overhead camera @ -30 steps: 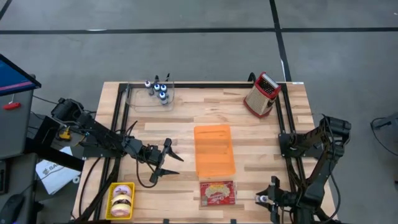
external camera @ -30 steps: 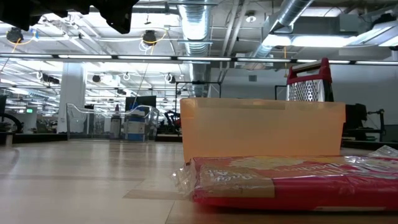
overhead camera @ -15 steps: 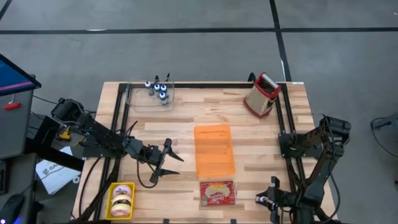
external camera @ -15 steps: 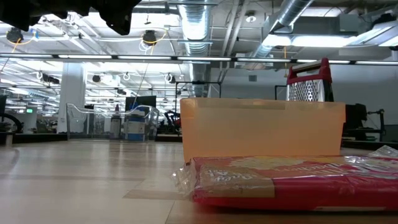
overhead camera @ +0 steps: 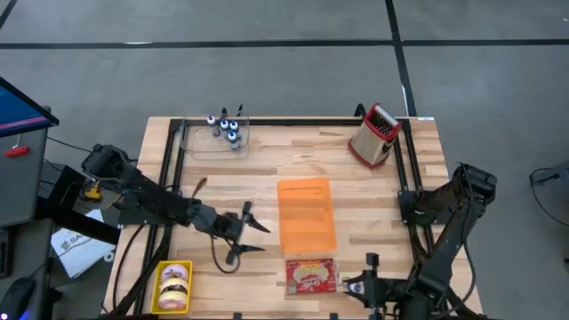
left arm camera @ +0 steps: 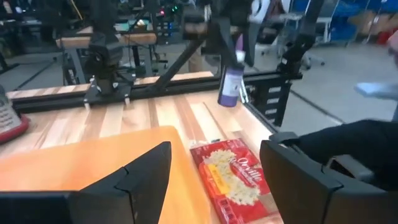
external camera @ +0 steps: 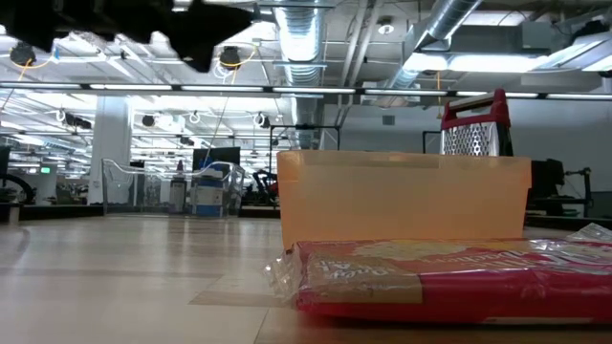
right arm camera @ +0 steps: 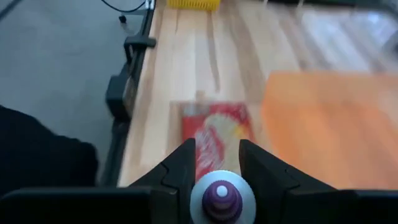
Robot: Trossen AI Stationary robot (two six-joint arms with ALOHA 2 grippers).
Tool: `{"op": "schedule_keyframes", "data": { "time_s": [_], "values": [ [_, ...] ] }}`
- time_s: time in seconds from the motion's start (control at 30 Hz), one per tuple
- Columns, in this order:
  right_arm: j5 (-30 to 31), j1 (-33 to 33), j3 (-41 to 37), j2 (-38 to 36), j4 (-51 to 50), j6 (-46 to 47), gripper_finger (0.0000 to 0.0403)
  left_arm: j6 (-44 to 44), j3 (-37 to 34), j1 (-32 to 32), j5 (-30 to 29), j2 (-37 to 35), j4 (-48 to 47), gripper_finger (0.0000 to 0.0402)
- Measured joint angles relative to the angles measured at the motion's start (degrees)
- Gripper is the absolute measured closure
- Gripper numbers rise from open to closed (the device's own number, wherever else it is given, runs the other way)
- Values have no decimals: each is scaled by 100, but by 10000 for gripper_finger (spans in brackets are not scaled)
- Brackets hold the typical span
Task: Pick & Place Food Item
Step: Put the violet food coloring bottle into the transparent bin
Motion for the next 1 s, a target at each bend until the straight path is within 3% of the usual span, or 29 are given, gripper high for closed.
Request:
{"op": "schedule_keyframes", "data": {
  "time_s": [0.13,0.3,0.4,0.67,0.9,1.0],
  "values": [
    [-142,-423,297,-2,-7,-962,302,442,894,0,-60,790,-611,148],
    [-790,-991,666,-16,-4,-1758,291,810,2261,-50,-307,1463,-2145,129],
    [-1214,-1273,744,-107,26,-2078,285,1210,2804,-175,-398,1645,-2489,119],
    [-2088,-1808,744,-410,714,-3028,298,1660,3156,-262,-459,1638,-2222,112],
    [-2654,-2278,749,-424,1051,-3613,282,1031,3165,-163,-404,1615,-1912,112],
    [-2864,-2420,749,-424,1196,-3867,289,590,3165,-63,-19,1611,-1936,110]
  ]
}}
